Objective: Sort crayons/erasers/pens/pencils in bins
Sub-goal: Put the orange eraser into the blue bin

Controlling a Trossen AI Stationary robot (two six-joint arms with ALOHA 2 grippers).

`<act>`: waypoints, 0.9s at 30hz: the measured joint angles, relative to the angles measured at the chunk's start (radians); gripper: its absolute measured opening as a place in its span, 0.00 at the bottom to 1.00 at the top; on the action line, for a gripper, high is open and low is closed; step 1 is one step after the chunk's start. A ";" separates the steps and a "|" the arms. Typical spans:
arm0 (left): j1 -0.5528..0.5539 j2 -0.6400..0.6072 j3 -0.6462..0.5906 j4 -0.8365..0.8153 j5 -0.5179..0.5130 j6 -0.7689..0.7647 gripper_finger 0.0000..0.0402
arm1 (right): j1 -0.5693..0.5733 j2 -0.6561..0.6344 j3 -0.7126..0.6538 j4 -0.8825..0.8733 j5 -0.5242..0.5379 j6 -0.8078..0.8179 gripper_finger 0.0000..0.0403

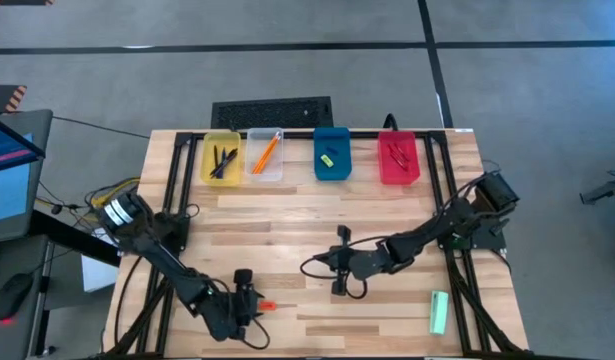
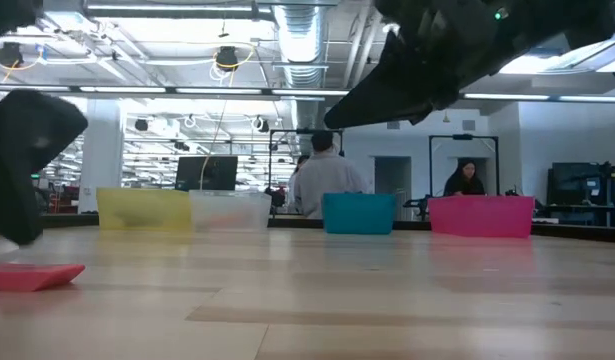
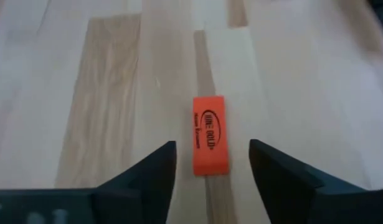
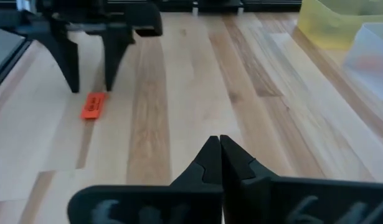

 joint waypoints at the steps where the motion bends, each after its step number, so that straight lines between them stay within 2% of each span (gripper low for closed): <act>1: 0.000 0.017 0.007 -0.002 -0.003 -0.014 0.50 | 0.006 0.000 0.000 0.000 0.008 0.000 0.01; 6: 0.000 0.073 0.024 0.019 -0.019 -0.034 0.57 | 0.032 0.000 0.000 0.000 0.041 0.001 0.01; 10: 0.007 0.100 0.027 0.035 -0.027 -0.034 0.56 | 0.045 0.000 0.000 0.001 0.060 0.001 0.01; 13: 0.015 0.112 0.026 0.056 -0.005 -0.014 0.47 | 0.046 0.000 0.000 0.003 0.060 0.003 0.01; 22: 0.020 0.120 0.027 0.071 0.056 0.086 0.14 | 0.042 0.000 0.000 0.009 0.060 -0.004 0.01; 24: 0.020 0.115 0.027 0.066 0.052 0.097 0.09 | 0.041 0.000 0.000 0.009 0.060 -0.004 0.01; 27: 0.011 0.094 0.026 0.054 0.018 0.106 0.09 | 0.041 0.000 0.000 0.008 0.060 -0.004 0.01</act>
